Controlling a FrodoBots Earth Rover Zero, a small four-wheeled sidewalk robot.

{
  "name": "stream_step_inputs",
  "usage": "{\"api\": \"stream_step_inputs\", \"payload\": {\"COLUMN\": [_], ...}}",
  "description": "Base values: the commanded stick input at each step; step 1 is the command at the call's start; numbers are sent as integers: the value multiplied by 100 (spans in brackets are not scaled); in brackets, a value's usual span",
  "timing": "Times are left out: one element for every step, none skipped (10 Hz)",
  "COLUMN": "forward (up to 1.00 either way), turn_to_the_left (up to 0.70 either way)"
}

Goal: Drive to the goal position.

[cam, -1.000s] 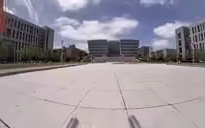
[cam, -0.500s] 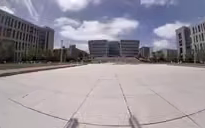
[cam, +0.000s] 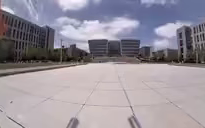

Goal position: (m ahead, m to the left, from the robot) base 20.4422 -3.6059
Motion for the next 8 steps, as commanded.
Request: {"api": "stream_step_inputs", "payload": {"forward": [70,70,70,70,70,70,70,70], "turn_to_the_left": [0,0,0,0,0,0,-1,-26]}}
